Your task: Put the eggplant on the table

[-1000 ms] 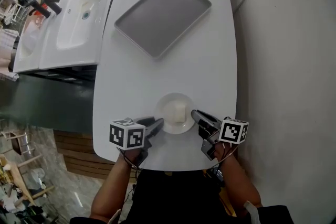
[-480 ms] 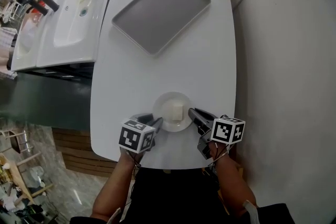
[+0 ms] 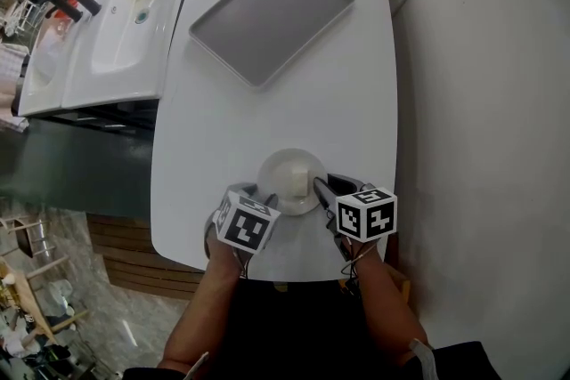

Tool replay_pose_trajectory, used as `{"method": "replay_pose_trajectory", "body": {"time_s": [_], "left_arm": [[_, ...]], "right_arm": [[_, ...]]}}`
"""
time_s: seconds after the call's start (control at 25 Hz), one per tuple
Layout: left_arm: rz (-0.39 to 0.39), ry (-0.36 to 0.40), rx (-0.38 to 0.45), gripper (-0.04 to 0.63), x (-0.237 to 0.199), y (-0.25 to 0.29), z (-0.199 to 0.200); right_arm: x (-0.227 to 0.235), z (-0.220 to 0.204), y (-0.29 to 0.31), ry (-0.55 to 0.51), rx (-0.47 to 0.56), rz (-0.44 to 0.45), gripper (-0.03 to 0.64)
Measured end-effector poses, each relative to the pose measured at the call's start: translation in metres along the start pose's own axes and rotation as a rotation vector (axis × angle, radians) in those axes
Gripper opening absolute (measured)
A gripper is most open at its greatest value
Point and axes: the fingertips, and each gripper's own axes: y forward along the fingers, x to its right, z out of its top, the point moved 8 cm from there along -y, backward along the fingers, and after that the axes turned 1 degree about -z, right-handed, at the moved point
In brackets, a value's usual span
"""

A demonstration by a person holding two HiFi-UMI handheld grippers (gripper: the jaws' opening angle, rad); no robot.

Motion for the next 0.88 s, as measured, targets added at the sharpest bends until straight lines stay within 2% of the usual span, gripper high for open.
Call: {"method": "replay_pose_trajectory", "body": {"time_s": [0.12,0.32,0.6,0.8,0.88], "left_arm": [[0.047,0.044,-0.023,0.150,0.003,-0.002,0.005],[0.085,0.055,-0.040,0.155,0.004,-0.002,0.007],[0.113,0.069,-0.073,0.159,0.008,-0.003,0.009],[0.189,0.204,-0.088,0.170,0.014,-0.003,0.010],[0.218,0.270,-0.080,0.169,0.018,-0.003,0.010]], "right_arm": [[-0.006,0.001,-0.001,-0.109,-0.008,-0.055,0.081],[-0.016,0.007,-0.002,-0.278,-0.030,-0.134,0.098],[-0.019,0.005,-0.001,-0.382,-0.062,-0.160,0.115],[-0.021,0.003,0.005,-0.416,-0.086,-0.158,0.121],[-0.023,0.005,0.006,-0.464,-0.085,-0.167,0.123]]}}
